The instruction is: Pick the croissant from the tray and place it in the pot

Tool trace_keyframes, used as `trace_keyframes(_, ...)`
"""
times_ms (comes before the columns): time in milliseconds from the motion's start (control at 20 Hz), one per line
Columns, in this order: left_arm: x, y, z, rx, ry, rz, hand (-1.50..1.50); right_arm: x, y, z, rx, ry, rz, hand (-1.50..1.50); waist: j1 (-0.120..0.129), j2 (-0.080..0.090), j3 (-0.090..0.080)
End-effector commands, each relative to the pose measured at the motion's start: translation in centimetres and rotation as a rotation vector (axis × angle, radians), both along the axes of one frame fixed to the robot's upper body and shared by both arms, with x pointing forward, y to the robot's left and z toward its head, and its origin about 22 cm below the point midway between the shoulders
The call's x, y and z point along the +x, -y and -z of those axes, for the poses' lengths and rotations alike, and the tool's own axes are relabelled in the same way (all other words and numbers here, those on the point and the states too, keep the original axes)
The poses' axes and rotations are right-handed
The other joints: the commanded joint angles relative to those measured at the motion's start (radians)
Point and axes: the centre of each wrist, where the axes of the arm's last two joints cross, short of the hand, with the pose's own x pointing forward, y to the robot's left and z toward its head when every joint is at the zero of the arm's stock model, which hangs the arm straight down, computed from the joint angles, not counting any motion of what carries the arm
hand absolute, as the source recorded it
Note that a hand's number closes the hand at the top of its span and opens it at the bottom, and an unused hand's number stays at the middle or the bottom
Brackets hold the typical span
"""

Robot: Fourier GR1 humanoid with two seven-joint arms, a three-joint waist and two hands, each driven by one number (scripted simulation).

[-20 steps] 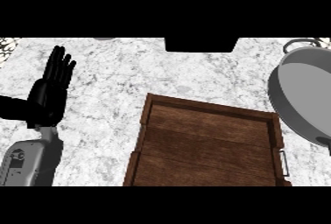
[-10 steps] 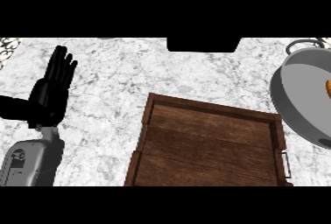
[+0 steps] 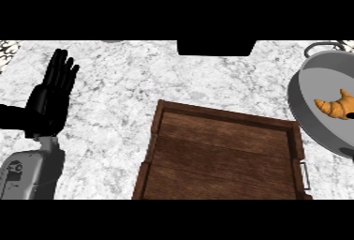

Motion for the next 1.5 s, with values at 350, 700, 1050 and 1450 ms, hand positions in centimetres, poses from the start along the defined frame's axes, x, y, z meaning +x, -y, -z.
trace_keyframes(350, -1.0, -0.2, 0.8, 0.007, -0.022, -0.006, 0.0, -0.9, 2.7, -2.1, 0.447, 0.024, 0.109, -1.5, -0.002, -0.003, 0.0)
trace_keyframes(700, -0.5, -0.5, 0.5, 0.004, 0.0, -0.011, 0.0, -5.3, 7.1, -3.3, 0.587, 0.151, 0.166, -1.5, 0.011, 0.009, 0.003)
trace_keyframes(1050, -0.1, 1.2, 0.4, -0.006, 0.01, 0.026, 0.0, -8.4, 9.7, -5.3, 0.628, 0.193, 0.196, -1.5, 0.022, 0.015, 0.008)
trace_keyframes(1450, 1.1, 0.1, -0.5, -0.008, 0.018, 0.016, 0.0, -11.0, 11.4, -6.3, 0.624, 0.202, 0.229, -1.5, 0.01, 0.022, 0.011)
